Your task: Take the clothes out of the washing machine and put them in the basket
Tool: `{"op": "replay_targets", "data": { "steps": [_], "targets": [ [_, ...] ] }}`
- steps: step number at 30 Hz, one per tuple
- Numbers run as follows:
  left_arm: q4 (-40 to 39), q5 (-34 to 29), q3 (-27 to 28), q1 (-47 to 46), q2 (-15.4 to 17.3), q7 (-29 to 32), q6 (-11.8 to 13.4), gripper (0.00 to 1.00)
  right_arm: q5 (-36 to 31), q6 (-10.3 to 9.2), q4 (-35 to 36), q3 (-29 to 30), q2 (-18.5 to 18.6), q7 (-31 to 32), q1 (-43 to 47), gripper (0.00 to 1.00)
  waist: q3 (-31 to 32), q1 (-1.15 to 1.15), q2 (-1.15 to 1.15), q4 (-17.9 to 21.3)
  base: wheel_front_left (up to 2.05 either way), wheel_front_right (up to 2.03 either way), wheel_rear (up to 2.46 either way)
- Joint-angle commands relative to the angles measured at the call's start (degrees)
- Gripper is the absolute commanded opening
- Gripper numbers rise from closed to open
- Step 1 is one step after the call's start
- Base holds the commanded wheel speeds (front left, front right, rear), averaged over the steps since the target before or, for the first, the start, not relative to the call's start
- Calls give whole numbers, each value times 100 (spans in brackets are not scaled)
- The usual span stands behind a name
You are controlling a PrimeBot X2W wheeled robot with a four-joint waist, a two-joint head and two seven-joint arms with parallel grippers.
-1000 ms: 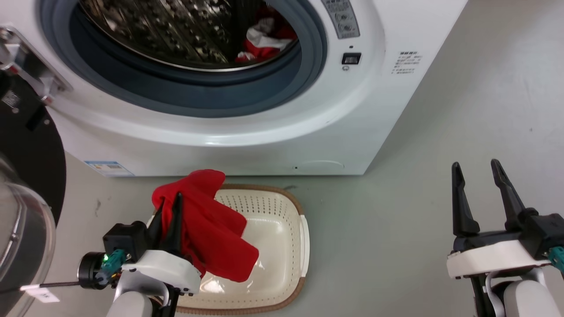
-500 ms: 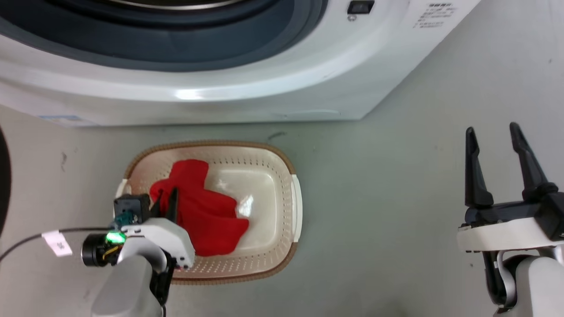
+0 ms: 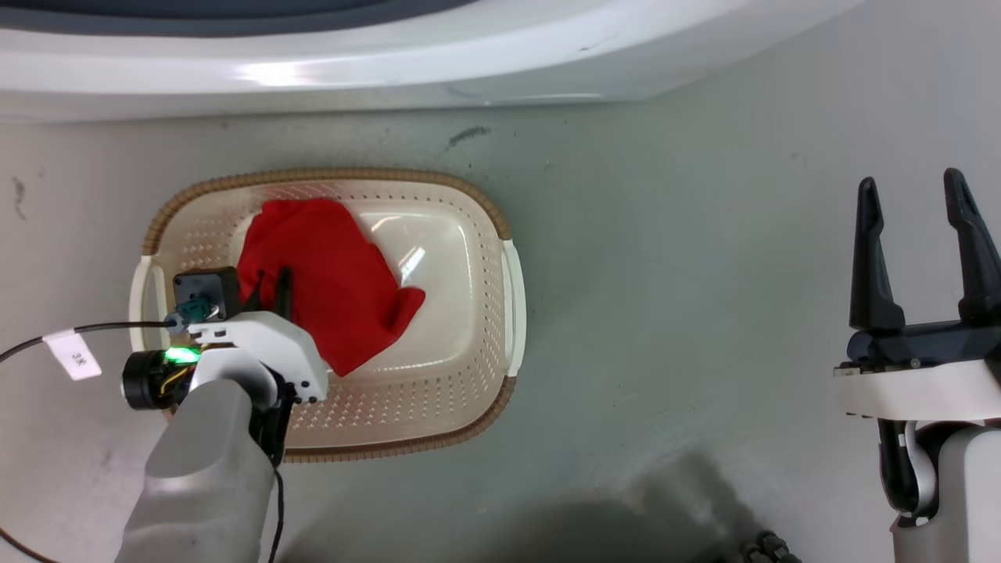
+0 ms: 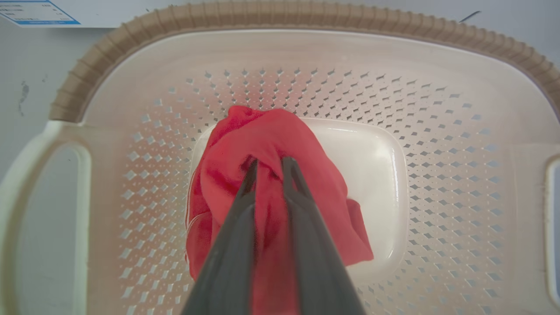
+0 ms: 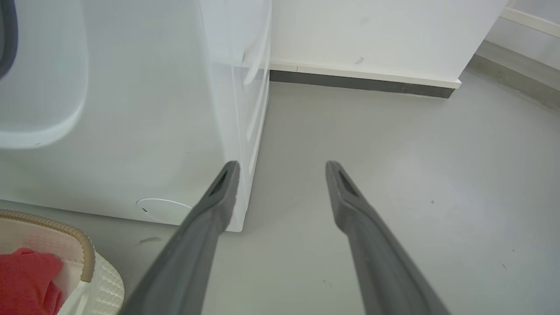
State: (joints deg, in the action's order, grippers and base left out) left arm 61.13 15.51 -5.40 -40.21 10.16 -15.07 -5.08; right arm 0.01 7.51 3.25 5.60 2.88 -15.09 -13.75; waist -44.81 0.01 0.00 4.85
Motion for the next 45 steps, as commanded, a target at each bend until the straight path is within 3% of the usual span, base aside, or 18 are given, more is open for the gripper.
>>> {"op": "replay_targets", "data": {
  "steps": [1,10,11,12,13,22,33,39,45],
  "targets": [
    [34,34,8,-117,-52,-14,-37,0,-3,-4,28,18,-2,-12,-75,100,-168,-1,0,20,0,0,0],
    [409,14,84,-325,-172,-15,-63,0,-88,-4,38,-30,-2,-12,-179,100,-436,-1,0,1,0,0,0],
    [424,16,89,-332,-178,-15,-81,24,-98,-4,25,-40,-2,-12,-187,100,-445,-1,0,-4,0,0,0],
    [422,10,103,-349,-179,-15,-68,55,-113,-4,9,-37,-2,-12,-191,100,-440,-1,0,-14,0,0,0],
    [419,-6,108,-347,-194,-15,-61,100,-126,-4,-11,-31,-2,-12,-184,100,-416,-1,0,-30,0,0,0],
    [-20,-310,-2,221,-269,-15,-88,100,-158,-4,-212,-106,-1,-12,-141,100,407,-1,0,-144,0,0,0],
    [-1332,-426,186,1493,-429,-14,-215,100,-175,-5,-542,-138,-1,-12,168,100,1712,-1,0,-362,0,0,0],
    [-2033,-255,449,2045,-506,-15,-231,100,-133,-4,-717,-138,-1,-12,333,100,2216,-1,0,-416,0,0,0],
    [-2754,-39,252,2492,-424,-15,-236,100,-71,-4,-833,-234,-1,-12,467,100,2657,-1,0,-360,0,0,0]
  ]
}}
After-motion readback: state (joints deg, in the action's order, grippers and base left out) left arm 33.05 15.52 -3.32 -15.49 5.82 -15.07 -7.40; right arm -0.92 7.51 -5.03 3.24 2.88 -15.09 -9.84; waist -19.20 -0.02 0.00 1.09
